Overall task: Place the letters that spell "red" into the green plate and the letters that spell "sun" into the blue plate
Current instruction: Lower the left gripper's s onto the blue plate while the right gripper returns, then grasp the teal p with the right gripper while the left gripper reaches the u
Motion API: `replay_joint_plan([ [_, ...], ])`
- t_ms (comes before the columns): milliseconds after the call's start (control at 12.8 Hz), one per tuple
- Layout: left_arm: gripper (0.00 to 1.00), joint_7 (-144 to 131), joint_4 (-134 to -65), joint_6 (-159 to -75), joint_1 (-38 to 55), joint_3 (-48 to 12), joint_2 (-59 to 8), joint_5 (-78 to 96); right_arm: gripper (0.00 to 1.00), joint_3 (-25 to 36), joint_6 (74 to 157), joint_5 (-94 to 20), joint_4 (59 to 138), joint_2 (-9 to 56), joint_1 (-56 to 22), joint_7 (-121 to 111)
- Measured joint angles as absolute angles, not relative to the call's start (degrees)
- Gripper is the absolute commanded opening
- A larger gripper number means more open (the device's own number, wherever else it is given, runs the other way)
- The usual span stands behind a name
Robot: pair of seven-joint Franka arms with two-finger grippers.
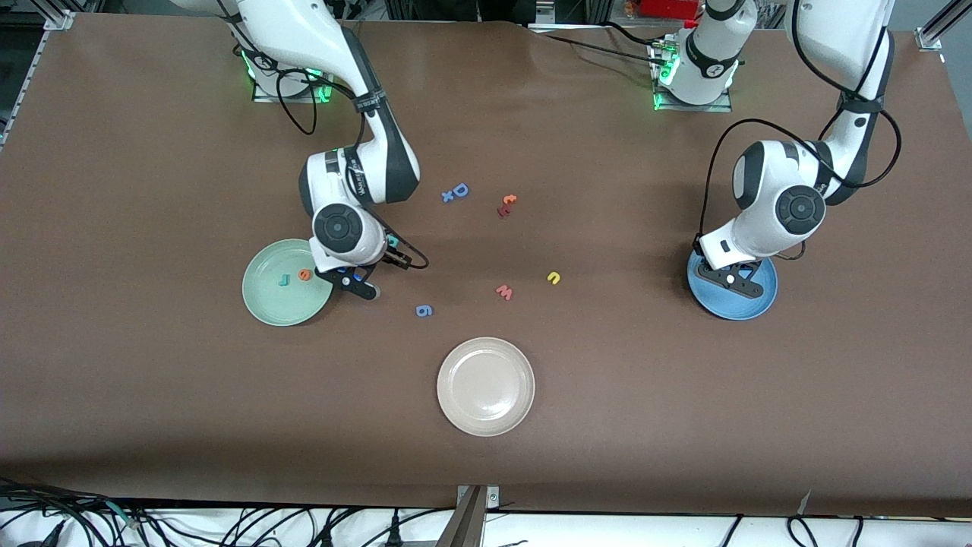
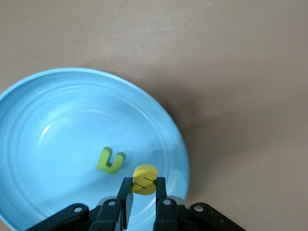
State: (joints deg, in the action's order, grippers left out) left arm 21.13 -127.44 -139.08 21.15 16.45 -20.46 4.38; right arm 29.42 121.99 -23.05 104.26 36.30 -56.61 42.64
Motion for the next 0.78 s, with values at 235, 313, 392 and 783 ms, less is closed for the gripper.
replay_joint_plan([
  [235, 0.99, 21.7, -127.4, -142.1, 20.6, 16.6, -23.2, 4.4, 0.95, 29.4, 130.5, -23.1, 110.7, 35.5, -59.8, 46.8],
  [313, 0.99, 21.7, -127.4, -142.4, 20.5, 16.6, -23.4, 4.4, 0.92, 29.4, 131.0, -23.1, 111.8, 35.0, -60.2, 47.1],
  [392, 0.99, 21.7, -127.3, -142.6, 20.5, 16.6, -23.4, 4.4, 0.92, 29.5, 131.1, -23.2, 112.7, 34.2, -60.2, 47.2],
  [783, 0.99, 21.5, -123.7, -139.3, 21.0, 16.1, -21.6, 4.4, 0.88, 29.8, 131.5, -27.5, 116.0, 31.0, -60.3, 47.2],
])
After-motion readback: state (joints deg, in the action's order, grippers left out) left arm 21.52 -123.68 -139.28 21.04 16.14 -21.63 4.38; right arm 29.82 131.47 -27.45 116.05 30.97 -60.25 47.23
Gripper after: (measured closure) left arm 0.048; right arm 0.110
